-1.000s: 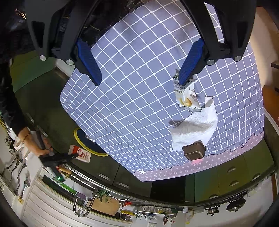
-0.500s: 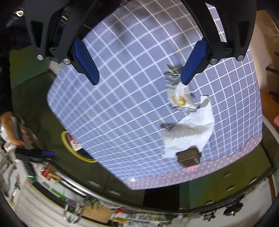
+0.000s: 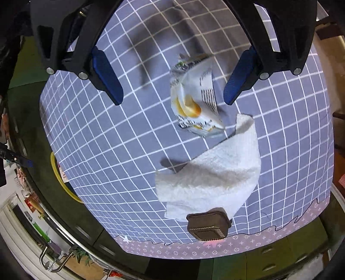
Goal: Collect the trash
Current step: 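Grasp the crumpled snack wrapper with the left gripper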
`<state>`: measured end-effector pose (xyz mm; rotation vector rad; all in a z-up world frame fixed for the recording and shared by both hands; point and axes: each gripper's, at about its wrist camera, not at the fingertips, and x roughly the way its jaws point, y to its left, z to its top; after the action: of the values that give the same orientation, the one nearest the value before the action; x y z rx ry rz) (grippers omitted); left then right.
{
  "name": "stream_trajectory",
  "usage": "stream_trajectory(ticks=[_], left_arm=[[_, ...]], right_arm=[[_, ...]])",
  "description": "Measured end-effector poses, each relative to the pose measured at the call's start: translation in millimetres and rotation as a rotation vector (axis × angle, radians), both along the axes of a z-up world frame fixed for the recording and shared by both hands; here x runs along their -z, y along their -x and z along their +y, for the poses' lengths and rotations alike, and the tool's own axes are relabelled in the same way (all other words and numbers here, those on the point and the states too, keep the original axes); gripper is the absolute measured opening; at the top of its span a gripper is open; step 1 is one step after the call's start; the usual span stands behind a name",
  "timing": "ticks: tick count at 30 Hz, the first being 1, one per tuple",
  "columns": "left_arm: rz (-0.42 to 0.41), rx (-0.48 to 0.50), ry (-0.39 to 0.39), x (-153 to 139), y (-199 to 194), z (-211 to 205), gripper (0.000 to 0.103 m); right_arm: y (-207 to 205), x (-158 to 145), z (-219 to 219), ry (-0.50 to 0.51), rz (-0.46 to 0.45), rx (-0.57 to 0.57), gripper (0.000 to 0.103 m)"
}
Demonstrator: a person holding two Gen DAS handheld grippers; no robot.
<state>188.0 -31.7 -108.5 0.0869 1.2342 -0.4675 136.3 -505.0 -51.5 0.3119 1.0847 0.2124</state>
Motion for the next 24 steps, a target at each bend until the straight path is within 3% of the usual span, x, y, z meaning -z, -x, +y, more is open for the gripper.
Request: stream_trajectory(ticks=[6, 9, 13, 24], left_arm=[[0.023, 0.031, -0.038, 4.5, -6.2, -12.8, 0.07], [0.033, 0.036, -0.059, 8.1, -8.9, -18.2, 0.066], [0.044, 0.049, -0.074, 11.2, -9.2, -21.8, 0.051], [0.007, 0.142, -0.119, 0.1, 5.4, -49.1, 0.032]], right_arm=[[0.2, 7.3, 0.2, -0.019, 0.013, -0.013, 0.074], [1.1, 8.2, 0.2, -0.025, 0.014, -0.017, 0.074], [3.5, 8.4, 0.8, -0.032, 0.013, -0.023, 0.074], [7.8, 11.2, -1.2, -0.059, 0.01, -0.025, 0.074]])
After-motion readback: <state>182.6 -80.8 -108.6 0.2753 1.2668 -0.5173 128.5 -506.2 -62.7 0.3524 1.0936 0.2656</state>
